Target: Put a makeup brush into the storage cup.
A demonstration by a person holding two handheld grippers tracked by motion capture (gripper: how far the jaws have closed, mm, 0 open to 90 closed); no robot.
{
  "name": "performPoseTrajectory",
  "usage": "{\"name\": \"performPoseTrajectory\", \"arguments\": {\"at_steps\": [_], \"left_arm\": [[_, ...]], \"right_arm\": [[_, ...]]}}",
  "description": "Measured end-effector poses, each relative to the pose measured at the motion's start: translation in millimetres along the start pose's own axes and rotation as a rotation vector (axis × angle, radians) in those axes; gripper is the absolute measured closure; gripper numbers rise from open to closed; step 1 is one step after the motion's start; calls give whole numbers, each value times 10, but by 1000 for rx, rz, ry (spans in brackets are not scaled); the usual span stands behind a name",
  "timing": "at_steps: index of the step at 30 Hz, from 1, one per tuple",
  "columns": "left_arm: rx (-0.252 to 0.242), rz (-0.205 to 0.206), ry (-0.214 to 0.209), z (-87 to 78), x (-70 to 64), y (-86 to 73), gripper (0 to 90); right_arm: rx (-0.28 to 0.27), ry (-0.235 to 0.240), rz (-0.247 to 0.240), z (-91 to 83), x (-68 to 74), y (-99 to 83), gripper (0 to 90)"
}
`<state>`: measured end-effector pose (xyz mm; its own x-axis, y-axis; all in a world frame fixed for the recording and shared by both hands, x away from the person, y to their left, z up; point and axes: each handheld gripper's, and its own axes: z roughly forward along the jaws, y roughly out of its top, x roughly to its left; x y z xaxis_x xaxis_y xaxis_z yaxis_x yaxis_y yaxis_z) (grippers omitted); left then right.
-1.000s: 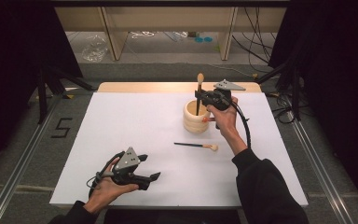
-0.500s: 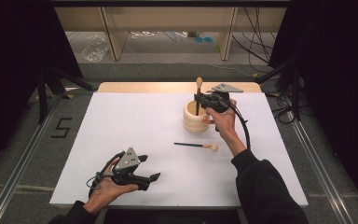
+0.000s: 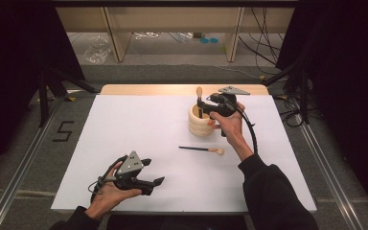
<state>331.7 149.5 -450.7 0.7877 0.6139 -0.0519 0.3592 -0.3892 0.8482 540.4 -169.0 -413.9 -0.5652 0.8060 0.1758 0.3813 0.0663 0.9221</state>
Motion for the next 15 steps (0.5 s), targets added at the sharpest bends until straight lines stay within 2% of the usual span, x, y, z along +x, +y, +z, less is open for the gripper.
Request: {"name": "performPoseTrajectory", "arguments": {"at_steps": [5,7,10,14,15], "left_arm": [[-5,-1,-1,1,5,-3,217],[-5,0,-1,1,7,-4,217],[-8,-29,-18,2,-14,-10,217],[3,16,2,-8,24,-2,217],[4,-1,3,-6,15,-5,217]], "right_arm": [[1,-11,-7,-76,30,43,257],[-5,-16,-28,-108,48,64,245],[-13,-7,-49,-164,82,92,231],[-5,2,-77,-245,120,113,199],[2,5,-77,-271,129,119,191]]}}
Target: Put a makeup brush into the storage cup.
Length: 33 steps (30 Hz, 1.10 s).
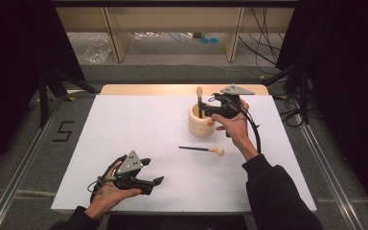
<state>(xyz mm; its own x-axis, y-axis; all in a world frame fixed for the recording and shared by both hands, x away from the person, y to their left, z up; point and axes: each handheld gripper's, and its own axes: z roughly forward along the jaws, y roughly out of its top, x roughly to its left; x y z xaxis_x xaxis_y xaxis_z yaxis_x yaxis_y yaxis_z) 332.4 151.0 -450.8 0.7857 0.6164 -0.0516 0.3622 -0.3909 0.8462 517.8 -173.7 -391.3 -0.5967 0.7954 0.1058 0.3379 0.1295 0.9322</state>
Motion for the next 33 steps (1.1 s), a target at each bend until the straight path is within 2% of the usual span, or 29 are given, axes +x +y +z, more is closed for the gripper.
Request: {"name": "performPoseTrajectory", "arguments": {"at_steps": [4,6,11,14,15,16,18,23,25,27,28,31,33], "left_arm": [[-5,-2,2,-1,7,3,217],[-15,-20,7,7,5,-1,217],[-2,-12,-5,3,14,1,217],[-9,-29,-3,8,8,5,217],[-12,-29,-8,14,10,5,217],[-4,-36,-17,16,5,8,217],[4,-16,-12,15,17,11,217],[-16,-33,3,13,10,3,216],[-3,-9,-5,0,37,15,217],[-9,-28,-5,5,30,14,217],[-4,-21,-4,3,36,16,217],[-4,-21,-1,3,34,12,216],[-4,-23,-3,0,35,10,216]], "right_arm": [[-8,28,-12,-84,22,-5,170],[3,36,-19,-121,38,-16,160],[1,63,-14,-180,76,-62,159],[5,70,-40,-204,101,-83,159],[12,76,-35,-208,119,-94,159],[11,82,-50,-208,125,-106,159],[24,93,-56,-214,153,-131,160],[44,111,-58,-234,199,-197,160],[48,108,-58,-244,213,-219,160],[54,117,-60,-257,228,-235,160],[67,121,-57,-271,241,-239,161],[59,120,-81,-287,254,-257,161],[72,136,-68,-292,278,-275,161]]}}
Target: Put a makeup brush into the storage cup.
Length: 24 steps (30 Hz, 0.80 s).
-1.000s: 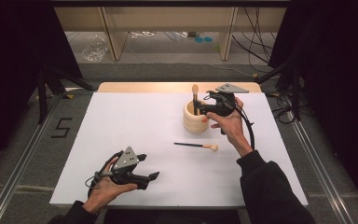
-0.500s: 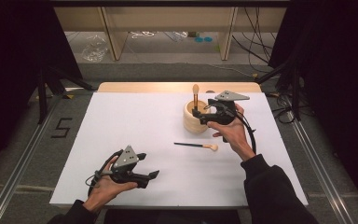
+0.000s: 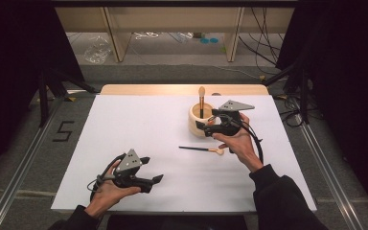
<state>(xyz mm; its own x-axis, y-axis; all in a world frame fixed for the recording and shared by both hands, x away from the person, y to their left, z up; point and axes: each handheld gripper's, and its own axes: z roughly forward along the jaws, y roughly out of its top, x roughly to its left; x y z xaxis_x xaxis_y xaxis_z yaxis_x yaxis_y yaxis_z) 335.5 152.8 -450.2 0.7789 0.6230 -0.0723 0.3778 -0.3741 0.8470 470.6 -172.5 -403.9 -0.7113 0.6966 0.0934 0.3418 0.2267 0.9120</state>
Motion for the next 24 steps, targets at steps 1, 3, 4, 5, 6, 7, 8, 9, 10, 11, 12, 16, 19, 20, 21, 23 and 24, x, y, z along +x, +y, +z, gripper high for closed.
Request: {"name": "performPoseTrajectory", "arguments": {"at_steps": [1,3,4,5,6,7,8,9,10,11,12,16,19,20,21,23,24], "left_arm": [[-2,-2,0,-2,0,-1,217],[-10,1,16,-4,0,1,216],[-6,8,17,-8,5,4,216],[-7,9,17,-7,5,8,216],[-10,9,14,-1,6,10,217],[-7,7,10,5,6,13,217],[-5,10,14,9,3,13,217],[-4,8,12,13,3,12,216],[-6,11,10,16,6,10,217],[-6,6,11,16,3,11,216],[-7,5,10,14,4,15,216],[-2,10,4,26,16,24,216],[-2,12,10,30,7,24,216],[0,14,14,29,6,22,217],[0,14,14,27,7,20,216],[0,9,15,24,9,18,216],[-4,10,10,24,13,16,216]], "right_arm": [[3,2,-1,1,7,-8,161],[11,8,-5,-1,17,-25,163],[14,4,-8,2,24,-33,162],[16,5,-15,-1,26,-41,163],[22,15,-3,-2,38,-50,164],[26,13,-7,-7,42,-58,164],[36,12,-14,-16,44,-62,164],[34,14,-15,-16,49,-69,164],[44,16,-22,-23,47,-71,164],[33,6,-41,-23,38,-74,165],[39,6,-43,-26,42,-77,168],[87,20,-54,-43,59,-96,177],[103,31,-59,-33,59,-124,179],[113,43,-56,-28,63,-132,181],[125,38,-67,-38,61,-132,184],[136,52,-76,-28,63,-135,190],[147,60,-77,-28,67,-136,191]]}}
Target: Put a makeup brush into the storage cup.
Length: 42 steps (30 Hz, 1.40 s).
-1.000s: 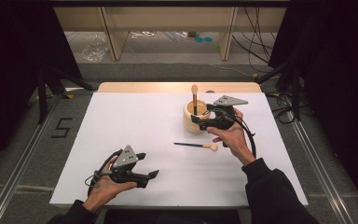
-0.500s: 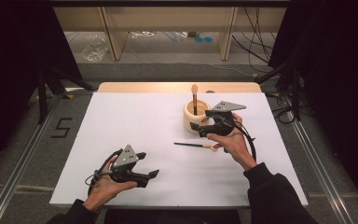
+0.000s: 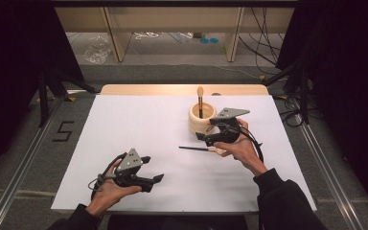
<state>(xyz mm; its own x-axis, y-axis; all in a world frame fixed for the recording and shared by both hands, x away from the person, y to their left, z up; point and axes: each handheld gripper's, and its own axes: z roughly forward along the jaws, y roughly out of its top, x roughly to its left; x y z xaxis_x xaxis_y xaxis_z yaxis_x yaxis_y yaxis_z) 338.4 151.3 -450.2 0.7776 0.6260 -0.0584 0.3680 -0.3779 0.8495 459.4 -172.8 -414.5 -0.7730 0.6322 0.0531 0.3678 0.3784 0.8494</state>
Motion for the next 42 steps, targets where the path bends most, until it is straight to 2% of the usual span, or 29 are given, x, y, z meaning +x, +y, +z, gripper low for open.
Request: {"name": "performPoseTrajectory", "arguments": {"at_steps": [5,8,11,12,13,16,17,20,26,29,31,33,34,36,39,42], "left_arm": [[13,0,-3,10,21,-4,216],[3,-5,-7,17,8,-4,216],[9,6,-7,16,4,-9,216],[15,7,-12,11,7,-10,216],[10,5,-5,9,2,-13,216],[7,10,-5,6,2,-10,216],[8,4,-1,10,-5,-10,216],[6,4,-13,24,-6,-14,216],[13,9,-5,24,2,-6,216],[17,8,-6,30,2,-7,216],[22,9,-5,25,2,-5,216],[16,26,-6,26,14,3,216],[19,8,-5,29,3,-3,216],[20,9,-8,33,4,-8,216],[21,33,-7,27,20,5,216],[25,10,-15,33,8,-2,215]], "right_arm": [[70,24,-35,48,6,-46,211],[114,32,-55,66,0,-65,222],[149,37,-58,80,-3,-81,247],[167,40,-69,86,-10,-86,251],[157,32,-82,113,-10,-101,255],[214,42,-108,137,-26,-116,272],[214,40,-114,162,-19,-133,274],[260,48,-144,202,-25,-144,289],[335,83,-178,286,-60,-132,339],[381,75,-204,339,-61,-133,352],[402,91,-215,365,-64,-120,374],[416,94,-228,396,-66,-108,392],[429,104,-240,410,-72,-95,403],[458,110,-247,438,-72,-74,411],[498,127,-263,472,-62,-54,438],[537,122,-282,505,-44,-61,464]]}}
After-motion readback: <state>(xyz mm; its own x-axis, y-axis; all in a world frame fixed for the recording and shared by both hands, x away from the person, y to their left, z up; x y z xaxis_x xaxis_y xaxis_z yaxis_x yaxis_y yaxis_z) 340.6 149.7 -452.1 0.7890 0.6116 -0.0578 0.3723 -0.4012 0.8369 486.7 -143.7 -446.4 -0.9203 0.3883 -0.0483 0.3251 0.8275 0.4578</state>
